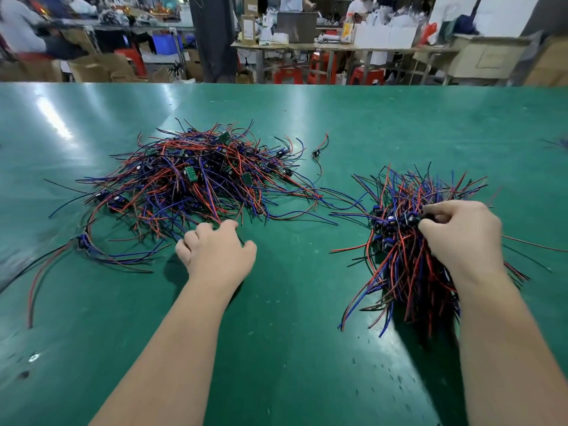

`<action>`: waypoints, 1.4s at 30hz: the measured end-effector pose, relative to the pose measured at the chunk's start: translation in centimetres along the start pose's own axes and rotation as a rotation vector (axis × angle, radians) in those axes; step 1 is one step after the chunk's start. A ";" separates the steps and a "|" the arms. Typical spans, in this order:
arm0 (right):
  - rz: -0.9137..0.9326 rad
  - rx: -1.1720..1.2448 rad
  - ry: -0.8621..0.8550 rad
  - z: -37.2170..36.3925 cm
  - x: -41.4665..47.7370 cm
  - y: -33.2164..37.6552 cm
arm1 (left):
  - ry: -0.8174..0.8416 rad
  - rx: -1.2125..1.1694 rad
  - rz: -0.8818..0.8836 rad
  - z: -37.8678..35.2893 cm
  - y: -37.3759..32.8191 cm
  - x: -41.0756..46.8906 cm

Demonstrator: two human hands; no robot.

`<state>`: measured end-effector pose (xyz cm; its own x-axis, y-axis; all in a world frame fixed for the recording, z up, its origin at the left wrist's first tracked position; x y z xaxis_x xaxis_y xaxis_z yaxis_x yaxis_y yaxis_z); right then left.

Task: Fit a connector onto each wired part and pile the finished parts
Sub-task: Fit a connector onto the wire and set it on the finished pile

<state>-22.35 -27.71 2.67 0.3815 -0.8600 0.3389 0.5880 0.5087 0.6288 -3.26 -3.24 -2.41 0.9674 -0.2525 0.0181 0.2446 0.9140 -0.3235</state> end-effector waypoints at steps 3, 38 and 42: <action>-0.006 0.013 -0.028 0.3 -0.1 0.1 | -0.063 -0.069 -0.044 0.3 -0.3 0.2; -0.170 1.304 0.720 -3.3 -3.7 5.3 | 0.335 -0.883 -1.001 -0.6 -7.9 -9.2; -0.092 1.225 0.654 -3.2 -3.9 5.4 | 0.385 -1.193 -0.533 -0.5 -7.5 -7.7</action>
<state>-18.40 -21.48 2.54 0.8362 -0.5406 0.0921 -0.2337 -0.1994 0.9516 -12.60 -8.33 -0.59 0.6466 -0.7367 0.1976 0.1851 -0.0998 -0.9776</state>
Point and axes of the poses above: each hand's wrist, its own x-axis towards the middle knuckle, its own z-axis out of the back of the hand, y = z × x, the point moved 3 cm from there along x, towards the middle knuckle, and after that the axes turned 1 degree about -z, right-handed, at the moved point
